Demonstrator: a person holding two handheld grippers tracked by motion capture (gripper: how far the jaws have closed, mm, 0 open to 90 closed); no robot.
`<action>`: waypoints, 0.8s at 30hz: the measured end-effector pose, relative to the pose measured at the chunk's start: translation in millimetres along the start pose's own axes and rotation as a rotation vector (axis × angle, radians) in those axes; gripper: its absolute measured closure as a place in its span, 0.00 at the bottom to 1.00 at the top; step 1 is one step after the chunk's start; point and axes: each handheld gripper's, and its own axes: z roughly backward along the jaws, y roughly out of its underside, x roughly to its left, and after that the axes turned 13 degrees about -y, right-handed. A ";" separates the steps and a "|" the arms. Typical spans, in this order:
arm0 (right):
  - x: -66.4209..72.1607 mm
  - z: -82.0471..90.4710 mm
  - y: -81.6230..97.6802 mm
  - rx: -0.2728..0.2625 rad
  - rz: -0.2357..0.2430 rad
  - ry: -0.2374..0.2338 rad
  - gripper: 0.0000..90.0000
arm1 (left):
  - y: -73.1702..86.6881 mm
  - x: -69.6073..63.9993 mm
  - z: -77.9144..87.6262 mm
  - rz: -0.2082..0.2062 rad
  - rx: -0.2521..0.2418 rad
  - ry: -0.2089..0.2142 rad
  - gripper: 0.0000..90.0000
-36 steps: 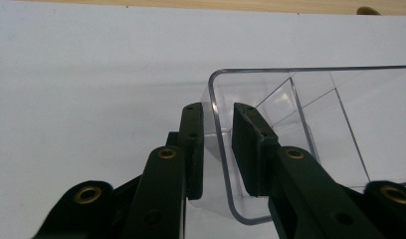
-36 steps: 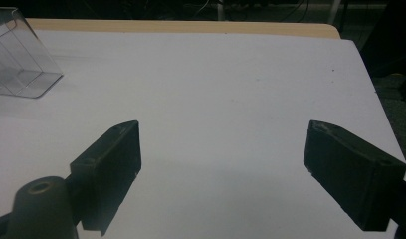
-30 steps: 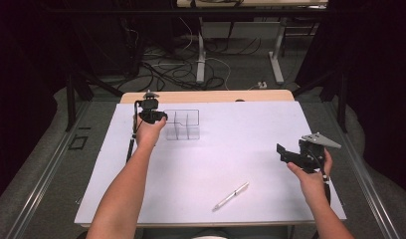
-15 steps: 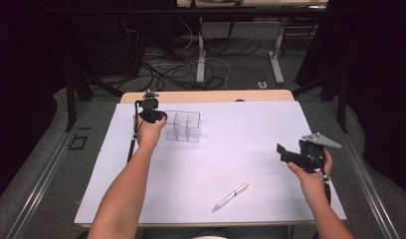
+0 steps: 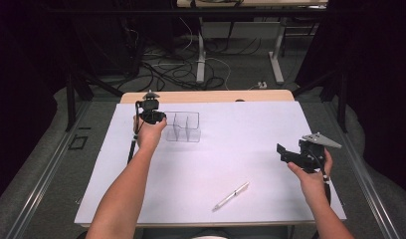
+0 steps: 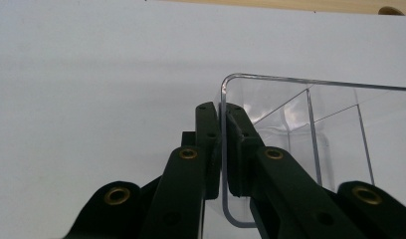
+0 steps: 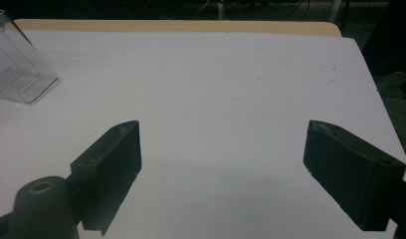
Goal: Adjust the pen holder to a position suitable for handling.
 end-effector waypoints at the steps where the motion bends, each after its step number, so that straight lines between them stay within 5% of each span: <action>1: -0.1 0.0 0.0 0.000 -0.001 0.000 0.17 | 1.0 -1.2 0.6 -0.002 -0.001 -0.002 0.96; 12: 0.3 0.5 -0.1 -0.004 -0.004 -0.001 0.17 | 13.7 -19.5 13.9 -0.004 0.025 0.023 0.97; 24: 1.1 0.8 0.1 -0.003 -0.013 -0.001 0.17 | 23.2 -57.5 26.0 -0.084 0.016 0.051 0.97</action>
